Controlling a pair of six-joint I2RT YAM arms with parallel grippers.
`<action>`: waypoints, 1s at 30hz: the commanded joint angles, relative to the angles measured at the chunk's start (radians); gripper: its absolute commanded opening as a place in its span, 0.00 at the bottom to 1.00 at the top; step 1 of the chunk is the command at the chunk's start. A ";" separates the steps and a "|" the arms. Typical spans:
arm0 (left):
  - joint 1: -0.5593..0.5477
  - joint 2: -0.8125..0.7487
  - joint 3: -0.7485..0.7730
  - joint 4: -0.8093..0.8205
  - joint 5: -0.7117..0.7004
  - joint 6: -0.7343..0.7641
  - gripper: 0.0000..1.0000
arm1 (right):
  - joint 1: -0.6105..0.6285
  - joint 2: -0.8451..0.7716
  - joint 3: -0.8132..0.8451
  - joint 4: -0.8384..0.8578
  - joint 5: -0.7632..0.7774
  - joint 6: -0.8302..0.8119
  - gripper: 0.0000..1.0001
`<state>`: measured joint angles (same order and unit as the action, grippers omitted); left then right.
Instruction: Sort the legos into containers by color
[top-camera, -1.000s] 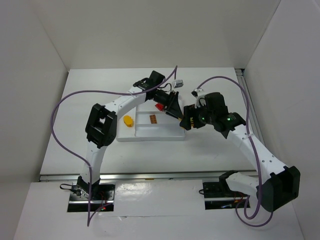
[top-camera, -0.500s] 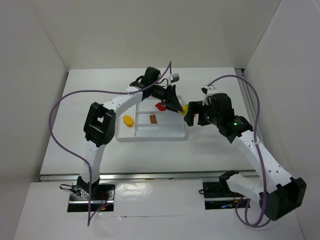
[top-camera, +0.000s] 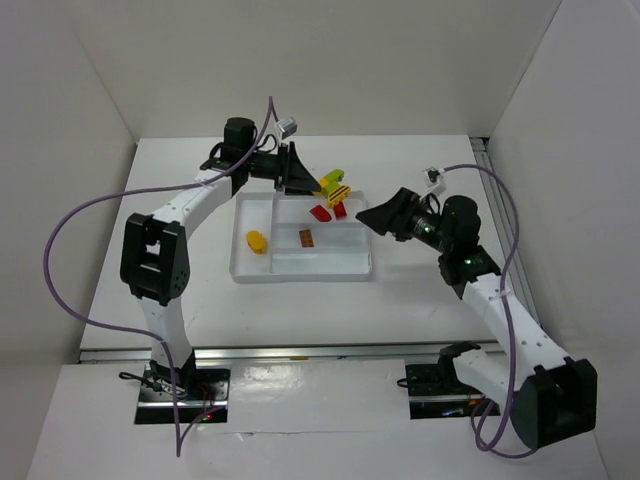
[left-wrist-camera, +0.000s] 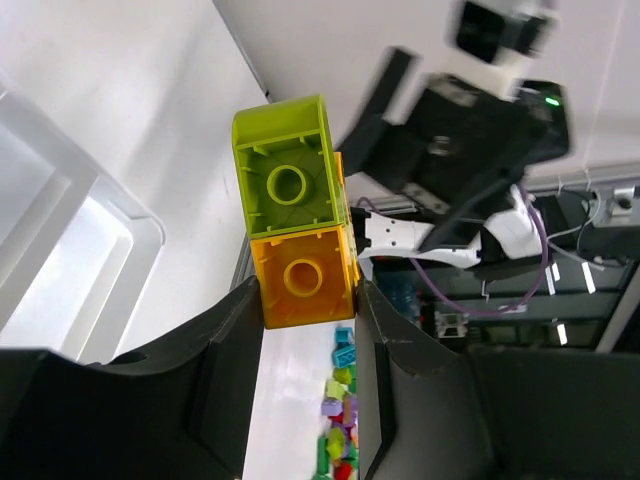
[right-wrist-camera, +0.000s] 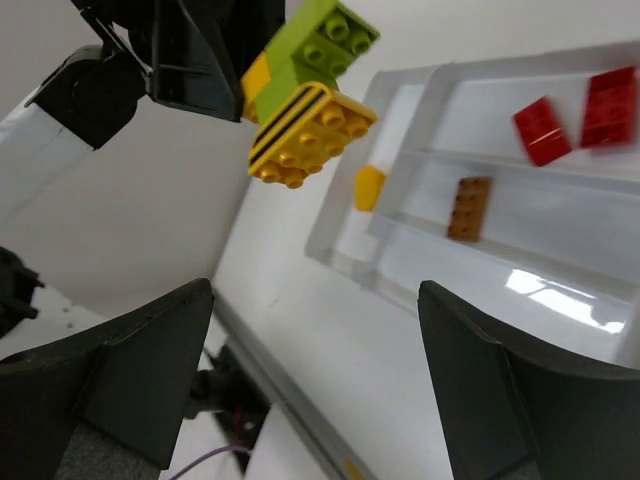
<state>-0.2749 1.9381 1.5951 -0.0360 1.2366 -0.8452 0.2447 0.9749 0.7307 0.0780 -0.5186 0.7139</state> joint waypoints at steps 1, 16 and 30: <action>-0.023 -0.059 -0.011 0.101 0.035 -0.017 0.00 | -0.007 0.103 -0.076 0.474 -0.211 0.281 0.90; -0.023 -0.077 -0.023 0.062 0.026 0.024 0.00 | 0.030 0.346 -0.016 0.816 -0.251 0.438 0.92; -0.023 -0.096 -0.034 0.062 0.035 0.034 0.00 | 0.039 0.433 0.039 0.828 -0.242 0.403 0.67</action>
<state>-0.2996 1.8938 1.5703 -0.0067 1.2434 -0.8375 0.2760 1.3937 0.7155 0.8085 -0.7612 1.1244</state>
